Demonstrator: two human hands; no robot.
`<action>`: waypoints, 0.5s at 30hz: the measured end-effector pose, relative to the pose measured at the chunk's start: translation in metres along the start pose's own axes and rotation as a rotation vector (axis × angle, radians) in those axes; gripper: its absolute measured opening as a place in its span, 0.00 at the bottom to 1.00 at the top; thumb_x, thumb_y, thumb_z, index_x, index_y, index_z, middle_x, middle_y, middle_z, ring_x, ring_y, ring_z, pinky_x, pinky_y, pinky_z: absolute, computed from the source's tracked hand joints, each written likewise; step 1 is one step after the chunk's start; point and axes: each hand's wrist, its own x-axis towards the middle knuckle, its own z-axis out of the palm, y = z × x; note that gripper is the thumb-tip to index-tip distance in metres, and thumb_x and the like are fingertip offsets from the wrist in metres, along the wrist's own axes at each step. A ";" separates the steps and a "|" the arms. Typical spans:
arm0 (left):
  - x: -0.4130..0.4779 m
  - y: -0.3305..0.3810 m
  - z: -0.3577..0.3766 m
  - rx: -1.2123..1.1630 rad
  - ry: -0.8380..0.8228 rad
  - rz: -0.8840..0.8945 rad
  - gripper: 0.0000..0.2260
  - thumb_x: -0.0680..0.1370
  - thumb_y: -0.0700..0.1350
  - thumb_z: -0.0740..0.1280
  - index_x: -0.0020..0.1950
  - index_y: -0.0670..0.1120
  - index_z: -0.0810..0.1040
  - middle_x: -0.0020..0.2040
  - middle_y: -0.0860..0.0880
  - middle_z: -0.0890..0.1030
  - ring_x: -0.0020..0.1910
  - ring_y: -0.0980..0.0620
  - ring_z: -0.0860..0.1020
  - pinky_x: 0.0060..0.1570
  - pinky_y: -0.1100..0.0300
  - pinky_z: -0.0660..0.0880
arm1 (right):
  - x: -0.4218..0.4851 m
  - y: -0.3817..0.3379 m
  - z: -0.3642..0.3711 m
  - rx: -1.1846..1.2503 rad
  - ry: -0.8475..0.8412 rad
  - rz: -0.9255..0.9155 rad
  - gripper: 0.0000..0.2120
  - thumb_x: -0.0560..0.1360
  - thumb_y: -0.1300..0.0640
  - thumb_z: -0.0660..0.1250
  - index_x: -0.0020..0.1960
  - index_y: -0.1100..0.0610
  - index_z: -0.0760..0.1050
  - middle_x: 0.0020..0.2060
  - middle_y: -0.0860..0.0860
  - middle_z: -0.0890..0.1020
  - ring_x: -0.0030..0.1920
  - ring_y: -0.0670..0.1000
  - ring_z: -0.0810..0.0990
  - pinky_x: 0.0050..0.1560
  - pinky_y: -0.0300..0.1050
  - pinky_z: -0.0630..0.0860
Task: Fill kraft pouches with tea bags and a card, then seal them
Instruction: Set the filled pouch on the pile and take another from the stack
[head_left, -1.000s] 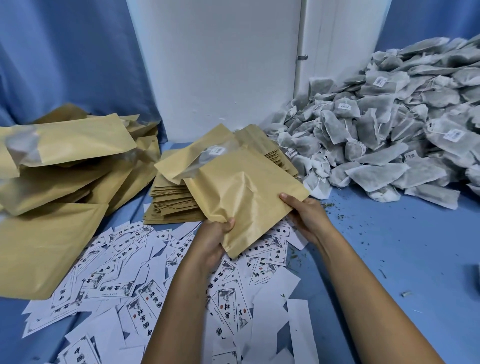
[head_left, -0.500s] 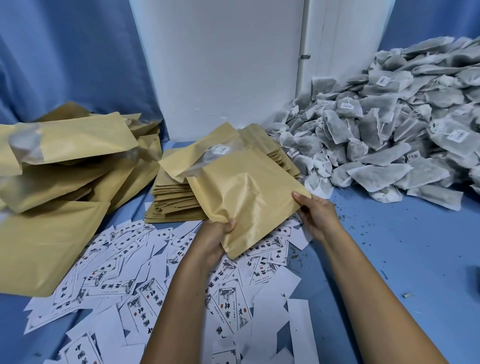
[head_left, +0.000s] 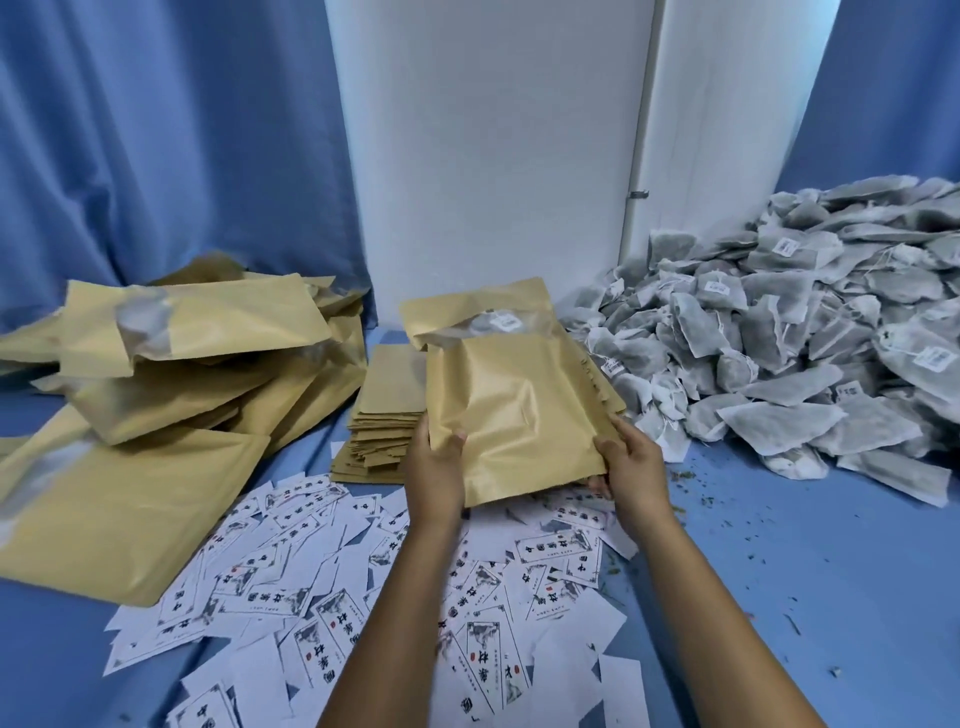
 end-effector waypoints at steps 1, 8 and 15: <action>0.007 0.004 -0.004 0.037 0.007 0.008 0.09 0.78 0.44 0.66 0.58 0.47 0.76 0.49 0.51 0.80 0.45 0.55 0.77 0.36 0.67 0.69 | -0.001 -0.003 0.008 0.027 0.004 0.018 0.20 0.79 0.65 0.60 0.70 0.54 0.69 0.54 0.51 0.77 0.21 0.46 0.74 0.20 0.38 0.72; 0.049 0.012 -0.073 0.152 0.006 -0.006 0.12 0.80 0.43 0.61 0.63 0.44 0.75 0.54 0.47 0.78 0.53 0.47 0.74 0.50 0.58 0.68 | -0.011 -0.022 0.078 0.130 -0.073 0.132 0.21 0.79 0.65 0.60 0.70 0.52 0.68 0.44 0.51 0.78 0.19 0.47 0.72 0.17 0.35 0.67; 0.084 0.023 -0.167 -0.131 0.084 -0.068 0.08 0.82 0.44 0.58 0.56 0.52 0.74 0.58 0.46 0.79 0.51 0.52 0.77 0.50 0.55 0.74 | -0.029 -0.037 0.186 0.328 -0.220 0.210 0.19 0.79 0.67 0.58 0.69 0.61 0.69 0.49 0.55 0.78 0.28 0.48 0.74 0.21 0.34 0.70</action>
